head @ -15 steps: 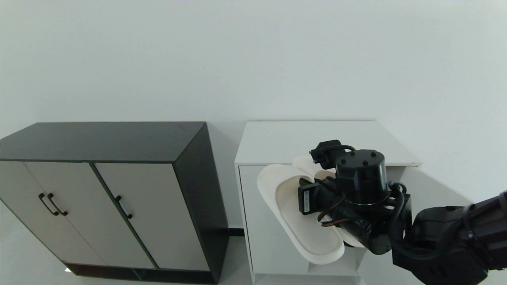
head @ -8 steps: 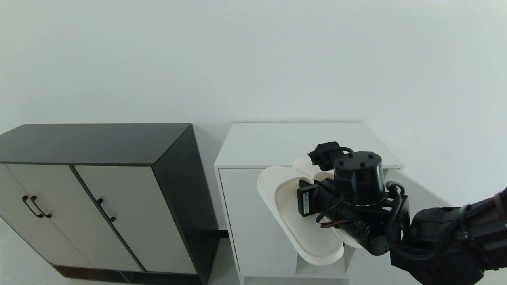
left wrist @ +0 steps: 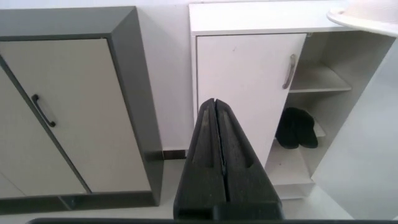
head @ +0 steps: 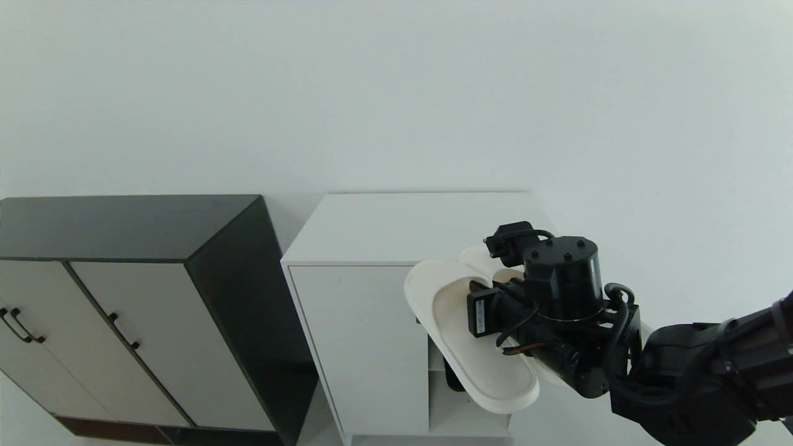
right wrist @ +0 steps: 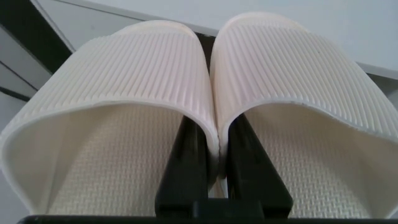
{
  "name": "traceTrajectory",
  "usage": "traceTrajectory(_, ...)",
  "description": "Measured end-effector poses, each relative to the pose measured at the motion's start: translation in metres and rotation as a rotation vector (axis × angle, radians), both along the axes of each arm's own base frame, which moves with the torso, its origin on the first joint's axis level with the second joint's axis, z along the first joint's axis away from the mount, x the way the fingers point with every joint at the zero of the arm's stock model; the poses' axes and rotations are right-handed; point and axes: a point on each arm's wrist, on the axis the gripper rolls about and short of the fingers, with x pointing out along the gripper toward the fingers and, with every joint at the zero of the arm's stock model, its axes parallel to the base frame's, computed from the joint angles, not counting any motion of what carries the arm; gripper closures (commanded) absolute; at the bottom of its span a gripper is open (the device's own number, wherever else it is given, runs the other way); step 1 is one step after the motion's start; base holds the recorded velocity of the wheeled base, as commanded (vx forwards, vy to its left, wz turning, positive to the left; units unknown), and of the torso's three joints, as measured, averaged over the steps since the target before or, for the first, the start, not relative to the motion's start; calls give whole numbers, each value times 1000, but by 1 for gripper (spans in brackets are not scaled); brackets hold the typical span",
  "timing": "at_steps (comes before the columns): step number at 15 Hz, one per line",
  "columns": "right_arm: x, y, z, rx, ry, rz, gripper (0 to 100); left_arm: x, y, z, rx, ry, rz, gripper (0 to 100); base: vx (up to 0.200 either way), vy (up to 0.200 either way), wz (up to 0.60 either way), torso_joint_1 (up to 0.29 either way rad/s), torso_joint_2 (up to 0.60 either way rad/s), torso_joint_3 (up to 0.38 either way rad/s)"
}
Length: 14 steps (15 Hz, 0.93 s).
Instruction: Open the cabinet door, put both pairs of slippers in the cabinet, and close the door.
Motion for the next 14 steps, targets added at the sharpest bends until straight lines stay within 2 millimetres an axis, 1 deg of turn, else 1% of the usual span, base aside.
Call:
traceTrajectory(10, 2, -4, -1, -4, 4, -12, 100, 0, 0, 0, 0, 0, 0, 100, 0, 0, 0, 0, 0, 0)
traceTrajectory(14, 7, -5, 3, -12, -29, -108, 100, 0, 0, 0, 0, 0, 0, 100, 0, 0, 0, 0, 0, 0)
